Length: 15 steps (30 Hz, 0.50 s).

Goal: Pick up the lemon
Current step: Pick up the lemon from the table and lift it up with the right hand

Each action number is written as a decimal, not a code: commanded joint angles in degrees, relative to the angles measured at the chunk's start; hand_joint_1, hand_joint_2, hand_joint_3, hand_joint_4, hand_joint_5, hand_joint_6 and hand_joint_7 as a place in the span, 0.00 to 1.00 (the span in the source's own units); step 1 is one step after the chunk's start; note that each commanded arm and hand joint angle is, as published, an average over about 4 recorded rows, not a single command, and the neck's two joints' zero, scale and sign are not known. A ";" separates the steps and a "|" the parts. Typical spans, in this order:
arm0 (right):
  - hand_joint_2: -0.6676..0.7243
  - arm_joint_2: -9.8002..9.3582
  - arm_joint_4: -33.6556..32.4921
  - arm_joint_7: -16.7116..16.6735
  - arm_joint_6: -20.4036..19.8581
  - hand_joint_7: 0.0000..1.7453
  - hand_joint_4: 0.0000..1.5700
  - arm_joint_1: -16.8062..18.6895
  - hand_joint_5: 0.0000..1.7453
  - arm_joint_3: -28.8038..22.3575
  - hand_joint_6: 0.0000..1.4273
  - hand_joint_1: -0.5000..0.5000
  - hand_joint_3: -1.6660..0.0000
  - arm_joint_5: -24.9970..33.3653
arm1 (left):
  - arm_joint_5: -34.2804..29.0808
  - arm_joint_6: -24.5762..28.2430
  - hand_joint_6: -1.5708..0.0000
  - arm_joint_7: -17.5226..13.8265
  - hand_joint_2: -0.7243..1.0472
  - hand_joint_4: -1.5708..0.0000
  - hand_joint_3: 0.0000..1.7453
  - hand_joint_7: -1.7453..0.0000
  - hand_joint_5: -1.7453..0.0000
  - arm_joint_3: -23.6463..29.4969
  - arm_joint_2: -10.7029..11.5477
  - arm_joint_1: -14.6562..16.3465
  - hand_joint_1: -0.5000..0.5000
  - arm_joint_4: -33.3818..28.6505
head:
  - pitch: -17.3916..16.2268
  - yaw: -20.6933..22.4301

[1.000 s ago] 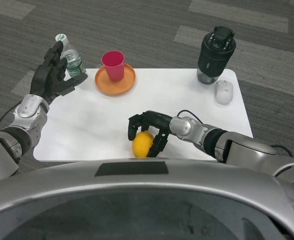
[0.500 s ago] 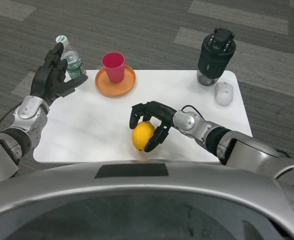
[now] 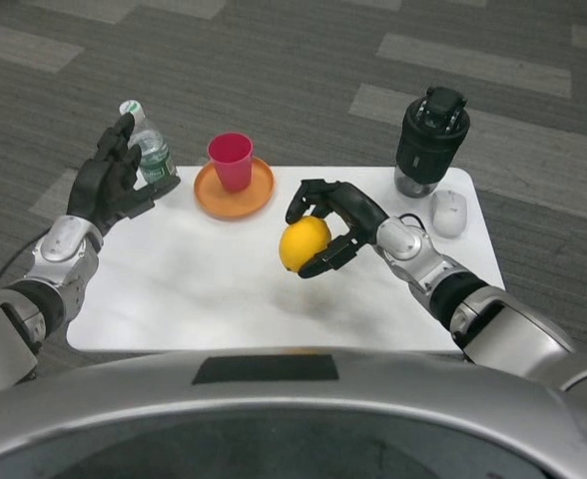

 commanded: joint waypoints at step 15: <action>0.18 -0.07 -4.24 -0.35 -2.02 0.88 0.64 3.28 1.00 -17.50 0.78 0.83 0.71 0.12 | -0.15 -0.33 1.00 -0.12 0.85 1.00 0.05 1.00 1.00 2.33 -0.10 -1.25 1.00 -1.04 | 6.57 -2.46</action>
